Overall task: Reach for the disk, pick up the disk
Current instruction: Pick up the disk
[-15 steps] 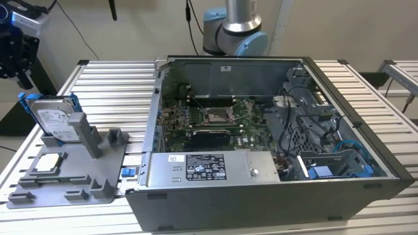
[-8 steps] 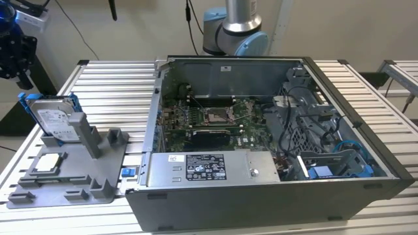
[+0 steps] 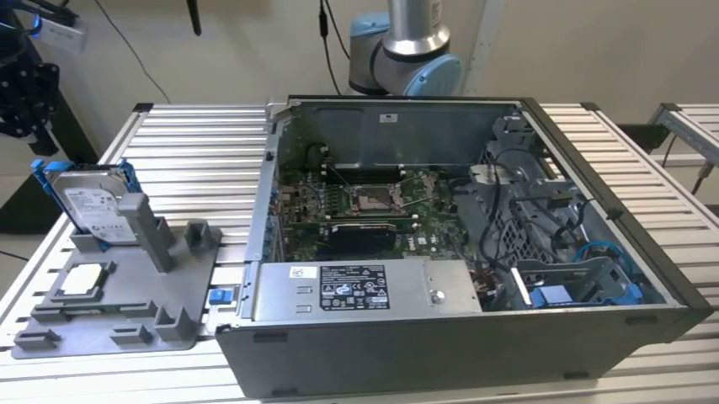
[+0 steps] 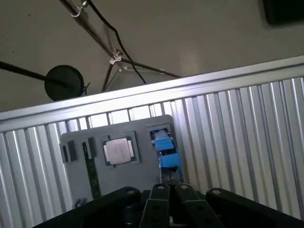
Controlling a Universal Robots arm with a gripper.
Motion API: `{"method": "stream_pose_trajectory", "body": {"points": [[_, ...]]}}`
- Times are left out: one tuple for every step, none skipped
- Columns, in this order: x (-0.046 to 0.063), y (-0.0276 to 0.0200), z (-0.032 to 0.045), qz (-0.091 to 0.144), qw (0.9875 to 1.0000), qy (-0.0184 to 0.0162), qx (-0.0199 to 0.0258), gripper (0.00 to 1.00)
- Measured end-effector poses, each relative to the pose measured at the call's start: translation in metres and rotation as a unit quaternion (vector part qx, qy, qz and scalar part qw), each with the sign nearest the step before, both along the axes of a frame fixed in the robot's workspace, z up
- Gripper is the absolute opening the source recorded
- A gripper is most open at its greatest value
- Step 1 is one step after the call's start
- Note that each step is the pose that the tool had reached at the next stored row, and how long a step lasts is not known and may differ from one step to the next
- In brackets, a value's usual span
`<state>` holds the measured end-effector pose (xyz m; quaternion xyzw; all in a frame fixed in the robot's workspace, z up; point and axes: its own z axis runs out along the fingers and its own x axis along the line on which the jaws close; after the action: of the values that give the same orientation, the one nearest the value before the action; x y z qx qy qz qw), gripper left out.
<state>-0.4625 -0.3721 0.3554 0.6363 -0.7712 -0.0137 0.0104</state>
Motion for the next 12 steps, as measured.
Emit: {"method": "stream_pose_trajectory", "body": {"points": [[0.0001, 0.0000, -0.0004, 0.008, 1.0000, 0.0000, 0.0000, 0.00], [0.0003, 0.0000, -0.0006, 0.014, 0.9999, 0.0000, 0.0000, 0.00], [0.0005, 0.0000, -0.0006, 0.016, 0.9999, 0.0000, -0.0005, 0.00], [0.0005, -0.0001, -0.0006, 0.016, 0.9999, 0.0000, -0.0010, 0.00], [0.0005, -0.0001, -0.0006, 0.016, 0.9999, 0.0000, -0.0013, 0.00], [0.0005, -0.0001, -0.0006, 0.016, 0.9999, 0.0000, -0.0017, 0.00], [0.0006, -0.0001, -0.0007, 0.016, 0.9999, 0.0000, -0.0017, 1.00], [0.0006, 0.0000, -0.0013, 0.016, 0.9999, 0.0000, -0.0017, 1.00], [0.0006, 0.0002, -0.0027, 0.016, 0.9999, 0.0000, -0.0018, 1.00], [0.0005, 0.0006, -0.0045, 0.016, 0.9999, 0.0001, -0.0018, 1.00], [0.0005, 0.0009, -0.0062, 0.016, 0.9999, 0.0000, -0.0018, 1.00], [0.0005, 0.0012, -0.0081, 0.016, 0.9999, 0.0000, -0.0018, 1.00]]}}
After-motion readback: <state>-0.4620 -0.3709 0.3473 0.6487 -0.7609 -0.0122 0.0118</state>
